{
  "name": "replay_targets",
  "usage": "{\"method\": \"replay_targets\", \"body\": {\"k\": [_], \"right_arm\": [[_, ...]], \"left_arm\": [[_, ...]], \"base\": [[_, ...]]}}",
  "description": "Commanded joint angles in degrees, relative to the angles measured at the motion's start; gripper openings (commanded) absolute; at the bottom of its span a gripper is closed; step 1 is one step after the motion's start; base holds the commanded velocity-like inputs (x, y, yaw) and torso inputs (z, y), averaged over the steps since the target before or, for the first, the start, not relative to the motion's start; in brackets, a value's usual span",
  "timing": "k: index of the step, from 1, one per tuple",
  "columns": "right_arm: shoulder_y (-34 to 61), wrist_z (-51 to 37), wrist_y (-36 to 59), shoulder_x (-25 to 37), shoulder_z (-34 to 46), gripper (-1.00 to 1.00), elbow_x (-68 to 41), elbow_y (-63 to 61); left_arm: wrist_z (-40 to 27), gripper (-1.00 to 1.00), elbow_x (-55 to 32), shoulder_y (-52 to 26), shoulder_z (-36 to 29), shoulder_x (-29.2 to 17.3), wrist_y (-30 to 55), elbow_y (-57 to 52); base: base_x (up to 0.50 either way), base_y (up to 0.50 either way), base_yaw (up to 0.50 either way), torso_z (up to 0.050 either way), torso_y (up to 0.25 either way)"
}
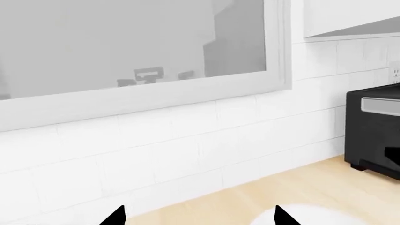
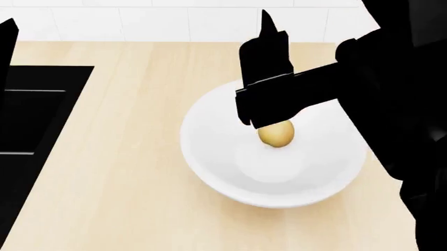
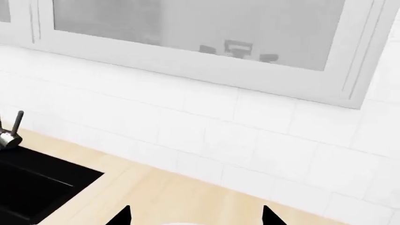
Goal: Pick the cucumbers and broccolis from the sink and place them in one bowl. Place the apricot in the other bowl. Then turn off the sink faucet.
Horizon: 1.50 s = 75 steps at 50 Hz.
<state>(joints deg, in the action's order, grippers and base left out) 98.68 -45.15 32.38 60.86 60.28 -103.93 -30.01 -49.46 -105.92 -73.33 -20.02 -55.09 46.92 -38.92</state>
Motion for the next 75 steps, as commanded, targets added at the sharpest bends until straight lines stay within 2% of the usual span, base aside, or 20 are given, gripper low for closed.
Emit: {"method": "replay_targets", "body": {"k": [1,12,44,75], "right_arm": [[1.3,-3.5,-1.4,3.9,-4.0,1.0,-0.5,-9.4],[1.8,-3.3,-0.5,2.6,-3.9,1.0,-0.3,-8.2],[2.7,-2.8,0.8,-0.3,-3.9,1.0,-0.7,-6.5],[1.9,-2.8,0.4,0.3,-4.6,1.0,-0.5,-6.2]], "left_arm": [[1.4,1.0,-0.3,-1.7,1.3,0.5,-0.3,0.7],[0.3,1.0,-1.8,-4.8,0.3,0.8,0.9,1.2],[0.9,1.0,-1.7,-3.9,0.6,0.2,0.6,0.9],[1.6,1.0,-0.5,-2.6,0.6,0.2,0.3,0.5]], "base": [[0.0,0.5,0.0,0.0,0.0],[0.0,0.5,0.0,0.0,0.0],[0.0,0.5,0.0,0.0,0.0],[0.0,0.5,0.0,0.0,0.0]]}}
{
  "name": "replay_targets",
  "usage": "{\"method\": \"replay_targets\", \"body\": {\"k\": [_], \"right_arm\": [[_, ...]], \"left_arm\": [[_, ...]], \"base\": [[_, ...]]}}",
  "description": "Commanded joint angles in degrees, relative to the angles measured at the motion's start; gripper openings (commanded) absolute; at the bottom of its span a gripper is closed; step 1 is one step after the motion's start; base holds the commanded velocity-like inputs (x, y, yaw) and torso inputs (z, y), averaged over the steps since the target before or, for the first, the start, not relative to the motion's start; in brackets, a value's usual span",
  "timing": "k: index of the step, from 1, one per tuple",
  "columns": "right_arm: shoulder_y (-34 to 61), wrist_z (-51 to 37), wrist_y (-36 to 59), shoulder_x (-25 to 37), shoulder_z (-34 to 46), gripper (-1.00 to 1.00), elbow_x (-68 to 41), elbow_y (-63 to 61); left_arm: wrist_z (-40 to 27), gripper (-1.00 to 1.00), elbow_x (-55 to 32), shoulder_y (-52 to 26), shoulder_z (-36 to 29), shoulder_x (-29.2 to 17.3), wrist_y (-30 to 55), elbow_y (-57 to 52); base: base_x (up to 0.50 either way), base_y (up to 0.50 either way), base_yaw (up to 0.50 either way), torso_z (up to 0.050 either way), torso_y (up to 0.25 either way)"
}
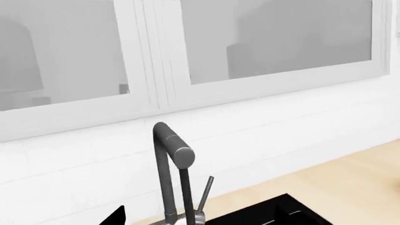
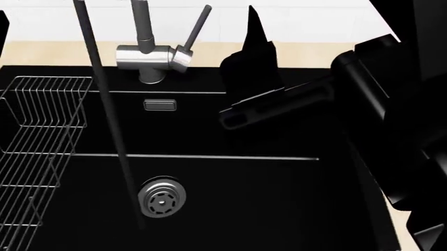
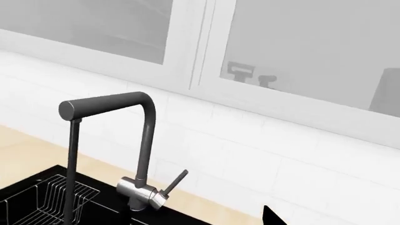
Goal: Pick the cucumbers and broccolis from the sink and place them in one bowl. Place the apricot in the other bowl. Then turn off the sink faucet.
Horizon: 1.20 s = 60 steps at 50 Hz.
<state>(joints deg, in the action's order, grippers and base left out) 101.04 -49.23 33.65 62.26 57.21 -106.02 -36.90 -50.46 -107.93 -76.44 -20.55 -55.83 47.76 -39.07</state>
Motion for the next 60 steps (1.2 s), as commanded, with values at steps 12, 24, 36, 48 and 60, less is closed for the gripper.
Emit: {"method": "replay_targets", "body": {"k": [12,24,36,48,60], "right_arm": [[0.8,0.5,1.4,-1.8,-0.9,1.0,2.9,4.0],[4.6,0.3,6.9,-3.6,0.2,1.0,4.1,6.4],[4.5,0.4,7.4,-4.4,0.5,1.0,4.6,6.5],[4.2,0.4,7.3,-5.4,0.5,1.0,4.5,6.3],[3.4,0.3,6.7,-4.5,0.1,1.0,4.0,5.7]], "left_arm": [[4.1,1.0,3.3,0.5,1.3,0.0,0.0,3.4],[6.3,1.0,5.5,1.6,1.9,-2.1,0.6,5.9],[7.6,1.0,7.2,2.8,2.3,-3.2,0.5,7.6],[7.4,1.0,6.6,3.6,3.0,-3.8,-0.2,6.8],[7.0,1.0,6.1,3.0,2.5,-3.4,0.1,6.5]], "base": [[0.0,0.0,0.0,0.0,0.0],[0.0,0.0,0.0,0.0,0.0],[0.18,0.0,0.0,0.0,0.0],[0.35,0.0,0.0,0.0,0.0],[0.35,0.0,0.0,0.0,0.002]]}}
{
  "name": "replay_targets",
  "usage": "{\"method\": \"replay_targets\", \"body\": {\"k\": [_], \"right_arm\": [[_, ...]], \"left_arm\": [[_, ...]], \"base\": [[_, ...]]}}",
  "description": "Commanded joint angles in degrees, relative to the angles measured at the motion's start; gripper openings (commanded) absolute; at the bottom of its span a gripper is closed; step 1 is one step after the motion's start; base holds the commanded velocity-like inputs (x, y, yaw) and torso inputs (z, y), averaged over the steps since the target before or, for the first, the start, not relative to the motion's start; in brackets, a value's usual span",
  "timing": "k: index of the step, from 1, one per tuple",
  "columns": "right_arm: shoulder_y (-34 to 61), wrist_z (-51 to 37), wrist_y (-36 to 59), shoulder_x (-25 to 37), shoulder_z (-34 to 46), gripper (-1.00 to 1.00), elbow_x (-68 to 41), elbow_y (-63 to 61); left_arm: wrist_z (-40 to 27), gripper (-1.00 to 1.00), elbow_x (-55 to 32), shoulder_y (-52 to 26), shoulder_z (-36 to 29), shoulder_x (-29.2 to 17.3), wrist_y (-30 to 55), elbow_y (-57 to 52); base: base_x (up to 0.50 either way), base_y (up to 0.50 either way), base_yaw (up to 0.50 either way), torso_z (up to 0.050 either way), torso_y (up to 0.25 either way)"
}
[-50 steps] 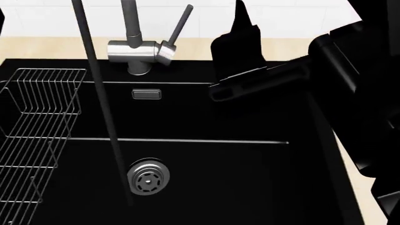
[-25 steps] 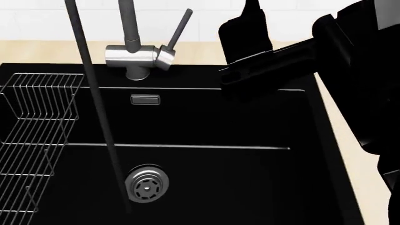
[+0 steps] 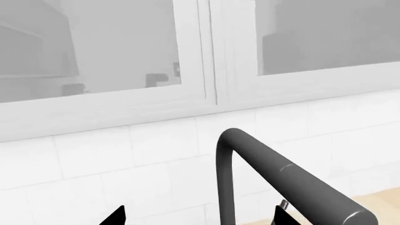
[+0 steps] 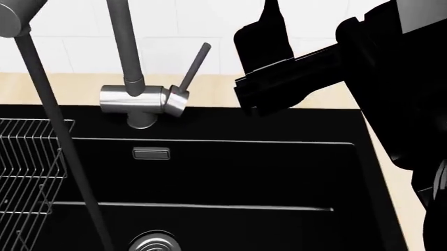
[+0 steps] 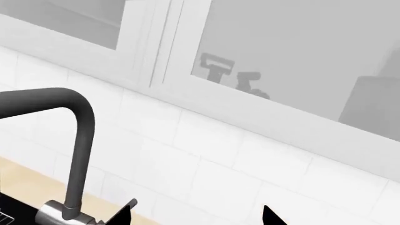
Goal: Pick the cucumbers and broccolis from the sink and place them in one bowl. Place the apricot in the other bowl. Then turn off the sink faucet.
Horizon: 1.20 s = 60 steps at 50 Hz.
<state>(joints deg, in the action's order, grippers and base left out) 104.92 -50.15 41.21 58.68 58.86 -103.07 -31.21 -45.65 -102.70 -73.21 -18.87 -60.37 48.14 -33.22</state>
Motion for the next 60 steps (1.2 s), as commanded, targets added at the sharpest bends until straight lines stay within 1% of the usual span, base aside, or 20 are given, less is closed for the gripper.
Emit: {"method": "replay_targets", "body": {"k": [1,5,10,18,26,33,39,47,53,60], "right_arm": [[-0.6,1.1,-0.9,-0.9,-1.5,1.0,1.1,0.0],[-2.1,1.6,-1.3,-1.1,-0.9,1.0,2.1,0.8],[-4.6,5.0,-2.1,-2.1,0.3,1.0,5.1,6.8],[-7.6,11.4,-3.2,-7.4,3.4,1.0,11.9,18.6],[-9.1,15.0,-3.2,-11.0,5.6,1.0,15.0,25.2],[-11.1,19.6,-4.1,-15.5,8.2,1.0,19.0,33.8],[-12.5,22.4,-5.1,-18.0,9.7,1.0,21.5,39.2],[-12.7,27.1,-6.3,-22.7,11.9,1.0,25.7,48.4],[-10.1,31.5,-7.5,-27.8,12.9,1.0,29.1,57.8],[-7.0,35.4,-8.9,-32.3,13.5,1.0,31.8,65.5]], "left_arm": [[2.3,1.0,1.0,0.0,0.9,1.2,-0.4,0.6],[2.5,1.0,1.2,0.5,0.9,1.2,-0.6,0.5],[2.1,1.0,0.9,0.3,0.7,1.3,-0.5,0.1],[1.6,1.0,0.2,-1.2,0.0,2.0,0.3,0.4],[1.5,1.0,0.1,-1.4,0.0,2.0,0.3,0.5],[1.8,1.0,0.1,-0.6,0.4,1.7,-0.3,0.3],[1.8,1.0,0.0,-0.5,0.4,1.7,-0.3,0.1],[1.9,1.0,0.3,-0.2,0.4,1.7,-0.4,0.0],[2.0,1.0,0.8,-0.1,0.0,2.0,-0.2,0.3],[2.3,1.0,1.1,-0.5,-0.4,2.5,0.1,0.7]], "base": [[0.35,0.0,0.0,0.0,0.0],[0.11,0.0,0.0,0.0,0.0],[0.0,0.0,0.0,0.0,0.0],[0.0,0.0,0.0,0.0,0.0],[0.0,0.0,0.0,0.0,0.0],[0.0,0.0,0.0,0.0,0.0],[0.0,0.0,0.0,0.0,0.0],[0.0,0.0,0.0,0.0,0.0],[0.0,0.0,0.0,0.0,0.0],[0.0,0.0,0.0,0.0,0.0]]}}
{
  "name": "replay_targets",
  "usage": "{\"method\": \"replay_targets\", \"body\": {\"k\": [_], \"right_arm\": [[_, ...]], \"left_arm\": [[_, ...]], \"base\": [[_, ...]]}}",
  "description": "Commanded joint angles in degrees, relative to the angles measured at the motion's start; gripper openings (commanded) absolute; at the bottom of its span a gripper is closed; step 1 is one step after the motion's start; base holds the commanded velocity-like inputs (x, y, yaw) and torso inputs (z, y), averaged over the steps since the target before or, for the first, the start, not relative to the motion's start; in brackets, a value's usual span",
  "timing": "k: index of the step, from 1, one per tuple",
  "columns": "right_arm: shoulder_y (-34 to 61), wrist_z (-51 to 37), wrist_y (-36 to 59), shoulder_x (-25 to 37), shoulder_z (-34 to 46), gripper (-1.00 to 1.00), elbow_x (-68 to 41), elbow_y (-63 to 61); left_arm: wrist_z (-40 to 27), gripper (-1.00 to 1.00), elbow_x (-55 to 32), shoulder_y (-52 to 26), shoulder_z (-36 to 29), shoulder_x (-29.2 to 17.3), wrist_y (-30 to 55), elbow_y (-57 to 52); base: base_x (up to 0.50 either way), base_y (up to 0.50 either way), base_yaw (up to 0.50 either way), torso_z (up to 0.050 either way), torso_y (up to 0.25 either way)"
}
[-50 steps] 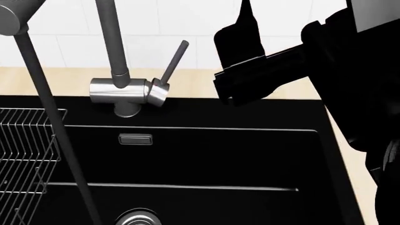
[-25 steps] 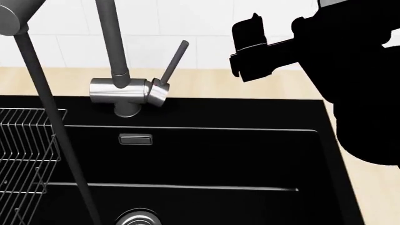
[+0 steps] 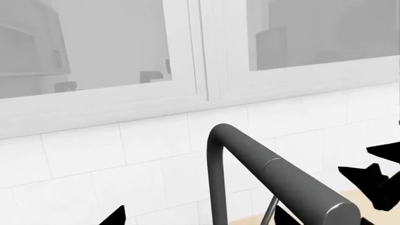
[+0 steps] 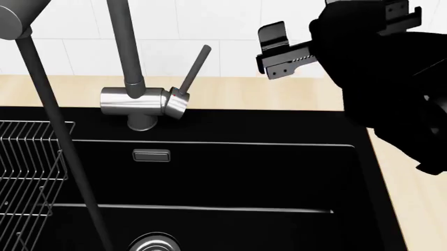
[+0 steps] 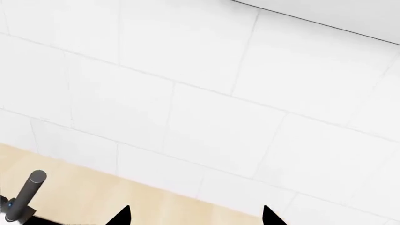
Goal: Pick the cucumbers and broccolis from the sink and place them in one bowl. Place the apricot in the other bowl. Then turn off the sink faucet.
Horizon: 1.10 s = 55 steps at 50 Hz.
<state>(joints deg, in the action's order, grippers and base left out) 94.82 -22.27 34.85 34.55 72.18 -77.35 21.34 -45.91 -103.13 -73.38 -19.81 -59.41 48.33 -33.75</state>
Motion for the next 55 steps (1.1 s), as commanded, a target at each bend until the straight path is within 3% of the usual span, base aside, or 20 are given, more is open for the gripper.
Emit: {"method": "replay_targets", "body": {"k": [1,15,31,43,55], "right_arm": [[3.7,8.0,-2.7,-8.9,0.2,1.0,6.4,14.0],[9.5,15.4,-4.2,-17.1,1.7,1.0,10.4,28.4],[8.2,18.3,-6.1,-21.1,2.3,1.0,11.7,34.6],[6.2,26.2,-12.8,-28.7,2.4,1.0,14.2,53.3],[0.6,26.6,-11.6,-30.4,-9.8,1.0,25.9,53.6]], "left_arm": [[2.6,1.0,1.6,-0.3,0.5,1.6,-0.1,1.2],[2.9,1.0,2.5,-0.1,0.4,1.3,0.2,0.9],[3.5,1.0,1.2,3.5,3.2,-2.0,-2.1,-1.3],[2.7,1.0,0.5,1.4,2.3,-0.8,-1.2,-0.9],[3.3,1.0,0.5,2.6,3.0,-1.4,-2.0,-1.0]], "base": [[0.0,0.0,0.0,0.0,0.0],[0.0,0.0,0.0,0.0,0.0],[0.0,0.0,0.0,0.024,-0.135],[0.0,0.0,0.0,0.023,-0.122],[0.0,0.0,0.0,0.0,0.0]]}}
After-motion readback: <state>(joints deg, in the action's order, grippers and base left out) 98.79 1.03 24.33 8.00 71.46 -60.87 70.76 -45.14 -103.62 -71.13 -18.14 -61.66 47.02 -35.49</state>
